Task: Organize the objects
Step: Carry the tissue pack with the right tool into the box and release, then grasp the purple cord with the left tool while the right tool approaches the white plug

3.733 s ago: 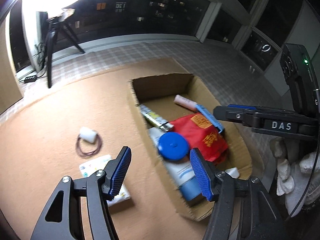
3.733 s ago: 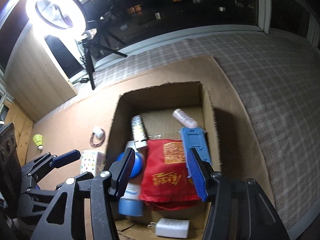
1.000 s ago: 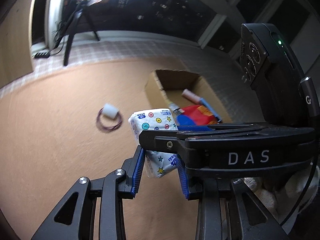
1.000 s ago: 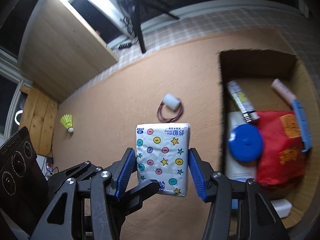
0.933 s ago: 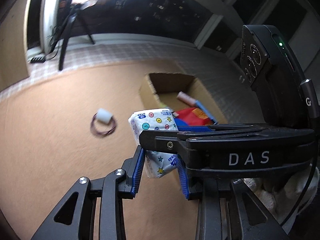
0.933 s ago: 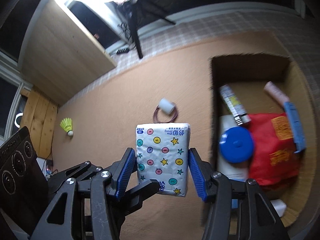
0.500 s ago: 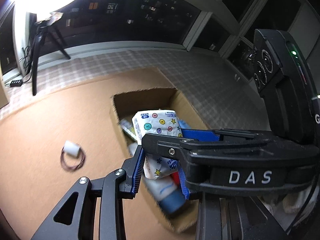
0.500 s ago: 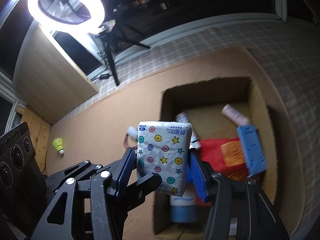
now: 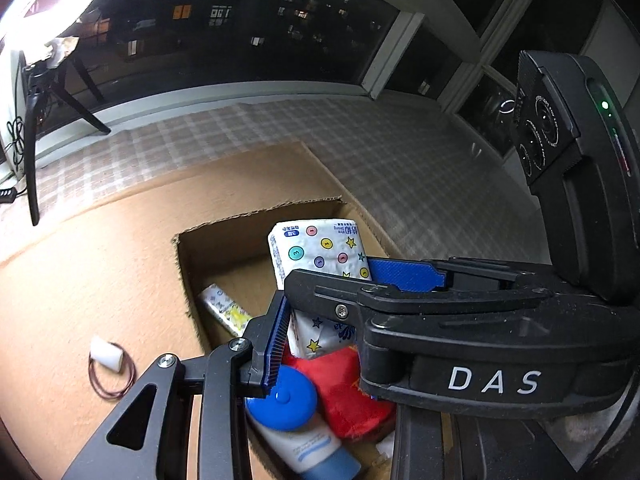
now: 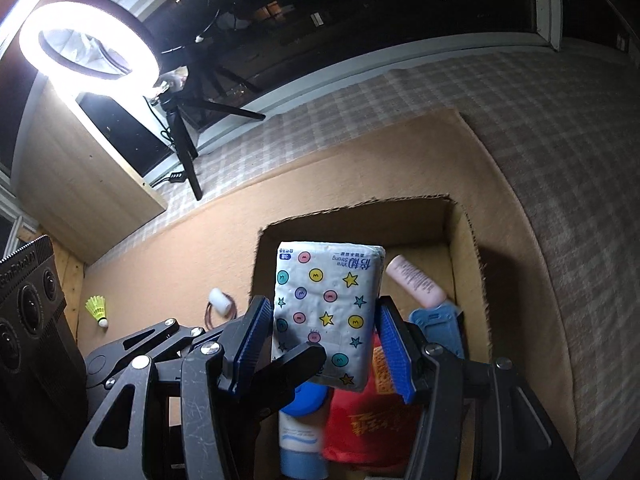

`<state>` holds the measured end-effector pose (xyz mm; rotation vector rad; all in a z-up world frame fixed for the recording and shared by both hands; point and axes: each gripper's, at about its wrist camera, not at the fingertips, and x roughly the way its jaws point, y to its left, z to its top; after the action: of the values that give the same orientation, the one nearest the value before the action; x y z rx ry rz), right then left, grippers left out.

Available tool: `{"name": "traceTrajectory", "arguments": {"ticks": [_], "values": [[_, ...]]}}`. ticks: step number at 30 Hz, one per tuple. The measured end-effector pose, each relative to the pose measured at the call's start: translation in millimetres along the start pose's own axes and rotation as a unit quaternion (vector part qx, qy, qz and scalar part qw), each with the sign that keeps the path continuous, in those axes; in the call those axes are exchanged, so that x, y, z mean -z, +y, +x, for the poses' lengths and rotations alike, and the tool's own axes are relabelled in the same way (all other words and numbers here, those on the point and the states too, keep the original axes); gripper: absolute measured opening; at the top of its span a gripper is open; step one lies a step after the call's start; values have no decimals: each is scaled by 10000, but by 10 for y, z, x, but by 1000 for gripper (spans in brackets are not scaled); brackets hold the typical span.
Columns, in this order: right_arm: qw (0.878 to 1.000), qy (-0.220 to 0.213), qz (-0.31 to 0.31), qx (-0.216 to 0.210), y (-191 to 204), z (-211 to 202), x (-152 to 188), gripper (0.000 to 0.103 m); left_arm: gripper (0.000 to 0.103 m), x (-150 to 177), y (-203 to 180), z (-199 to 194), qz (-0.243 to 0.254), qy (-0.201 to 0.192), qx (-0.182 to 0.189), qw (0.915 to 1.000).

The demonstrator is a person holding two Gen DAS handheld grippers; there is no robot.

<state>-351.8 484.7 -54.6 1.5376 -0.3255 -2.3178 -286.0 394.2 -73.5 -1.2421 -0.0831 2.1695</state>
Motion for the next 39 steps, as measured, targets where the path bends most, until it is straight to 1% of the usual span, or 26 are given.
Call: {"name": "traceTrajectory", "arguments": {"ticks": [2, 3, 4, 5, 6, 7, 9, 15, 21, 25, 27, 30, 31, 33, 36, 39], "values": [[10000, 0, -28, 23, -25, 10, -17, 51, 34, -23, -6, 39, 18, 18, -11, 10000], [10000, -6, -60, 34, -35, 13, -32, 51, 36, -23, -6, 47, 37, 22, -29, 10000], [10000, -22, -86, 24, -42, 10, -45, 53, 49, -32, 4, 68, 25, 29, -73, 10000], [9999, -31, -103, 67, -46, 10, -55, 55, 72, -25, 20, 61, 0, 34, -95, 9999], [9998, -55, -130, 161, -46, 4, -65, 58, 79, -25, 43, 65, -29, 10, -103, 9999], [9995, -89, -165, 262, -43, -4, -73, 61, 80, -19, 62, 59, -38, -36, -116, 9999], [9991, -142, -192, 344, -47, -13, -81, 63, 80, -10, 86, 54, -6, -20, -191, 9998], [9993, -118, -138, 312, -40, 16, -64, 63, 80, 31, 169, 4, 39, 7, -280, 9996], [9996, -178, -29, 235, -13, -36, -2, 63, 79, 93, 383, -161, -125, -37, -393, 9991], [9997, -207, 0, 131, 27, -97, 75, 63, 79, 131, 689, -309, -361, -103, -644, 9972], [9998, -186, 0, 77, 63, -116, 114, 63, 79, 151, 907, -353, -577, -99, -813, 9950], [9999, -170, 11, -23, 115, -150, 190, 63, 79, 187, 1281, -380, -974, -43, -1062, 9895], [9998, -168, 17, -57, 136, -160, 214, 63, 79, 197, 1370, -382, -1089, -22, -1095, 9880], [9998, -150, 11, -122, 178, -176, 261, 63, 79, 227, 1574, -351, -1355, 28, -1235, 9830], [9998, -93, -66, -191, 262, -181, 325, 63, 77, 273, 1740, -252, -1475, 107, -1421, 9787], [9997, -50, -168, -170, 339, -177, 393, 63, 75, 298, 1788, -102, -1436, 266, -1479, 9782]]}}
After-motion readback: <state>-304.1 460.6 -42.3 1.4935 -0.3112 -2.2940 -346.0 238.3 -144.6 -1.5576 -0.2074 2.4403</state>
